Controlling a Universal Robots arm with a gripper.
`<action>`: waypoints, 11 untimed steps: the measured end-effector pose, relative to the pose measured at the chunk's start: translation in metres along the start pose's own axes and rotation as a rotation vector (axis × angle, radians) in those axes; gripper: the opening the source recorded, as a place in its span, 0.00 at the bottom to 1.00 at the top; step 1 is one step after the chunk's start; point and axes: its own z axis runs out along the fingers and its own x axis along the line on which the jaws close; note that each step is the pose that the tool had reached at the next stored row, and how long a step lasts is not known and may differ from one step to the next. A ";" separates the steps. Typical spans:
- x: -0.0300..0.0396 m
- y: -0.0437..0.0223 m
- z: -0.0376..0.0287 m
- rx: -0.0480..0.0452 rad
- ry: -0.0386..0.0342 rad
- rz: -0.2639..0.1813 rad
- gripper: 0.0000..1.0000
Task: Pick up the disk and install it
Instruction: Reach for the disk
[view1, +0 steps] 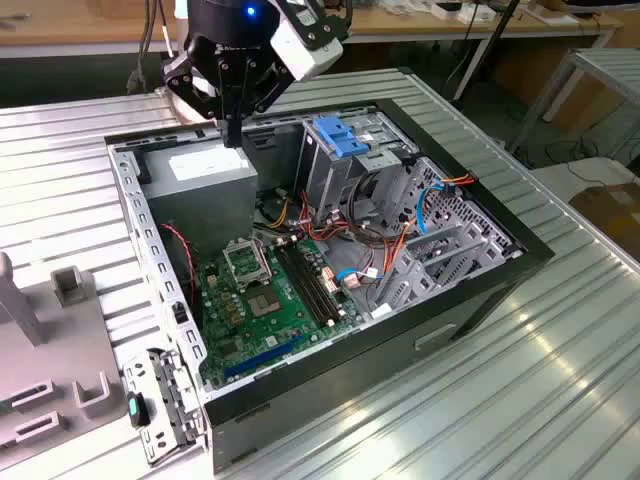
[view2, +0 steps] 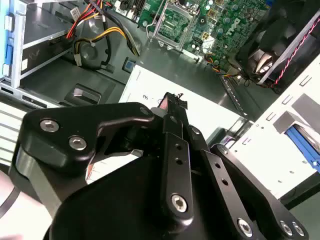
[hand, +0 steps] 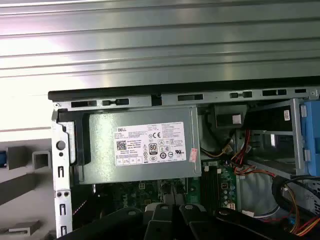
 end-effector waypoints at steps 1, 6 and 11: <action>0.0013 -0.0001 0.0000 0.0000 0.0000 0.000 0.11; 0.0069 -0.0005 -0.0002 0.0000 0.0000 0.000 0.11; 0.0136 -0.0010 -0.0004 0.0001 0.0000 0.000 0.11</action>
